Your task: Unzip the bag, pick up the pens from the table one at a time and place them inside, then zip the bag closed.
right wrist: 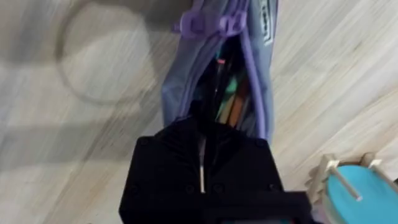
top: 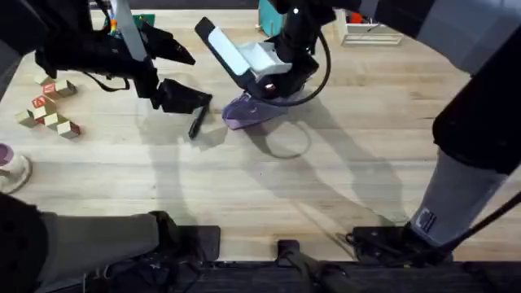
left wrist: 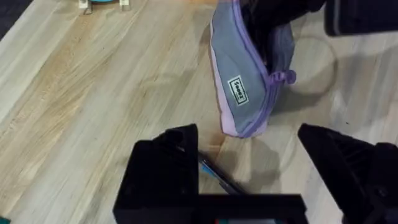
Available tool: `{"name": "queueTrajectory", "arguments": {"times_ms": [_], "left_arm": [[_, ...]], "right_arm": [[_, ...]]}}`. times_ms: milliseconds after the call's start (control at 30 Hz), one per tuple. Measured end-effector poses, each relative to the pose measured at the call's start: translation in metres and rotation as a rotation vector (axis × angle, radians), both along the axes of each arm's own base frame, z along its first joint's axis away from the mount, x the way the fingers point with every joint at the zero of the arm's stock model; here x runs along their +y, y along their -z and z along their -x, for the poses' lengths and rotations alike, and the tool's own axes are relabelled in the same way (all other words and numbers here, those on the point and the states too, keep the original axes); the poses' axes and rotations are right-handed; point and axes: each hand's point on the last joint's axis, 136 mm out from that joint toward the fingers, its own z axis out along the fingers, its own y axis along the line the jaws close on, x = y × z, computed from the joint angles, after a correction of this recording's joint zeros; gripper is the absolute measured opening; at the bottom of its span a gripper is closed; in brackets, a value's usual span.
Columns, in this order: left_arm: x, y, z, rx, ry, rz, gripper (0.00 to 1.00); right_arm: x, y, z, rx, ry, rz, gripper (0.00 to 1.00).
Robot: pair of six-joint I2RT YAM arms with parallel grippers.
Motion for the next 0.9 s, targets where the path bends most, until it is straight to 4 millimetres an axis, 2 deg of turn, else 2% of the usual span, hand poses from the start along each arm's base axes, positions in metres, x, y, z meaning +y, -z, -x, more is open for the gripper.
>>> {"name": "queueTrajectory", "arguments": {"times_ms": [167,300,700,733,767,900], "left_arm": [[0.000,0.000,0.000,0.000,0.000,0.000,0.994],[0.000,0.000,0.000,0.000,0.000,0.000,0.994],[0.000,0.000,0.000,0.000,0.001,0.000,0.994],[0.000,0.000,0.000,0.000,0.002,0.000,0.994],[0.000,0.000,0.001,0.003,0.002,0.001,0.994],[0.000,0.000,0.001,0.006,0.002,0.002,0.995]], "right_arm": [[0.028,-0.003,-0.007,-0.056,-0.038,-0.085,0.032],[0.045,-0.006,-0.001,-0.046,-0.068,-0.142,0.032],[0.052,-0.006,0.005,-0.034,-0.074,-0.155,0.038],[0.052,-0.006,0.005,-0.032,-0.069,-0.155,0.107],[0.052,-0.006,0.006,-0.026,-0.061,-0.156,0.219],[0.050,-0.003,0.013,0.006,-0.049,-0.145,0.797]]}}
